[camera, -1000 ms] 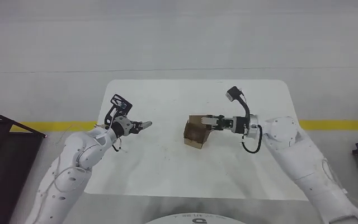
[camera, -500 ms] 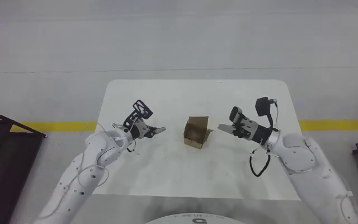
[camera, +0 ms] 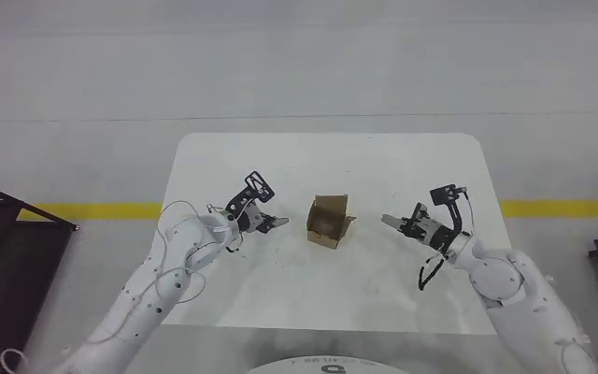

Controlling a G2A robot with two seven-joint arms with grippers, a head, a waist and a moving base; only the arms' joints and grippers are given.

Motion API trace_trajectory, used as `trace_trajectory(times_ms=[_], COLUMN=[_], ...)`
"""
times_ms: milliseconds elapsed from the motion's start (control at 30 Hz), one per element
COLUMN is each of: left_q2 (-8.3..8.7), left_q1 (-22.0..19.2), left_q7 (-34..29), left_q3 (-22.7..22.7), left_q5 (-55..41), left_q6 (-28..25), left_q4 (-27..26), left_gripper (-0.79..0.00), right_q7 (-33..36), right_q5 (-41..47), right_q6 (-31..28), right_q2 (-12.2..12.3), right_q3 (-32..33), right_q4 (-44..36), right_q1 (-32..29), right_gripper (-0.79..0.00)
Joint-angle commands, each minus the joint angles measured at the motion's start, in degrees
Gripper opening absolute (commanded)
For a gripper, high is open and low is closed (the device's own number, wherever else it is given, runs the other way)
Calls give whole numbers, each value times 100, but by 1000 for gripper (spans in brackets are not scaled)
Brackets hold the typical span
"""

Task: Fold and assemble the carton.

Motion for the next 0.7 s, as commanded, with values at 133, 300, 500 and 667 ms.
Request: trace_trajectory(times_ms=[133, 300, 500, 667], left_q2=[-62, -93, -128, -188], left_q1=[-147, -191, -272, -421], left_q7=[26, 80, 83, 131], left_q3=[172, 202, 273, 396], left_q5=[63, 42, 70, 31], left_q6=[35, 92, 23, 23], left_q4=[154, 212, 284, 460], left_gripper=[0, 0, 0, 0], right_q7=[141, 141, 17, 6], right_q5=[90, 90, -763, -1678], right_q6=[158, 158, 449, 1350], right_q2=[-24, -24, -106, -228], right_q3=[-138, -138, -715, -1348], right_q4=[59, 59, -109, -75], right_q1=[121, 121, 342, 710], right_gripper=[0, 0, 0, 0])
